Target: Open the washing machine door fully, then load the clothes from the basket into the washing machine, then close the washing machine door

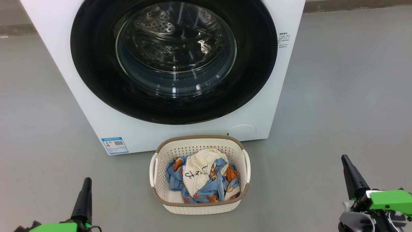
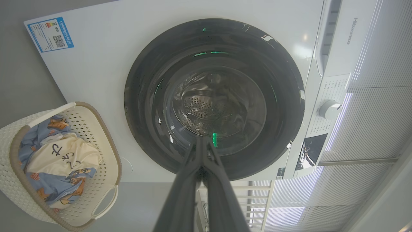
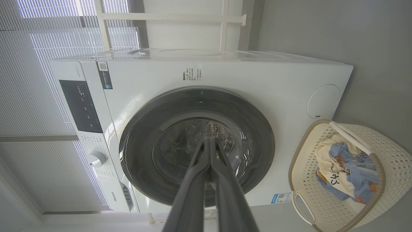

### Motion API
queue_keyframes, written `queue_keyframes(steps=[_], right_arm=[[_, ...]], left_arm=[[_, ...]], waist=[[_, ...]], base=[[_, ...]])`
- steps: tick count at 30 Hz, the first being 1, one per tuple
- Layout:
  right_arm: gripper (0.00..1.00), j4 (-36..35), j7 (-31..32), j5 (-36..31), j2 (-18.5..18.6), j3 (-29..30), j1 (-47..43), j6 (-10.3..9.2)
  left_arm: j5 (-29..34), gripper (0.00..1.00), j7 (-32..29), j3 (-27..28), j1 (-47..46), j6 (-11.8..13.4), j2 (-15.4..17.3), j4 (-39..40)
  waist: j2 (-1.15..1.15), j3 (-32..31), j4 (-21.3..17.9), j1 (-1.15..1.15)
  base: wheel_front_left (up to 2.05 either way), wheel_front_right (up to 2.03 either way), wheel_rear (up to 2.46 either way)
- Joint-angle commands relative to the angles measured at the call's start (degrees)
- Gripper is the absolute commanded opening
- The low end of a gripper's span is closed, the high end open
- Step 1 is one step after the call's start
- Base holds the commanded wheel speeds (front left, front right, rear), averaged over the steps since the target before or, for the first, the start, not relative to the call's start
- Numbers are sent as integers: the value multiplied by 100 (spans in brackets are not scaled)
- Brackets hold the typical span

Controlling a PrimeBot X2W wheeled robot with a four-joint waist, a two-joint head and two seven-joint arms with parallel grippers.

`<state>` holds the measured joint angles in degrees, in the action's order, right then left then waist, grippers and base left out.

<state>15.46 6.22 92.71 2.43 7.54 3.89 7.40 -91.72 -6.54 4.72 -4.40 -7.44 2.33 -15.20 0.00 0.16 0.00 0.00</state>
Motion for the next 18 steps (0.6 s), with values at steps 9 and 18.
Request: queue_keyframes(steps=[9,18], right_arm=[[0,-141,27,-56,48,-101,233,9],[0,-141,28,-56,48,-100,233,9]], left_arm=[[-41,0,2,185,-183,-4,54,113],[-41,0,3,184,-183,-4,54,113]], waist=[[0,0,0,0],[0,0,0,0]], base=[[0,0,0],[0,0,0]])
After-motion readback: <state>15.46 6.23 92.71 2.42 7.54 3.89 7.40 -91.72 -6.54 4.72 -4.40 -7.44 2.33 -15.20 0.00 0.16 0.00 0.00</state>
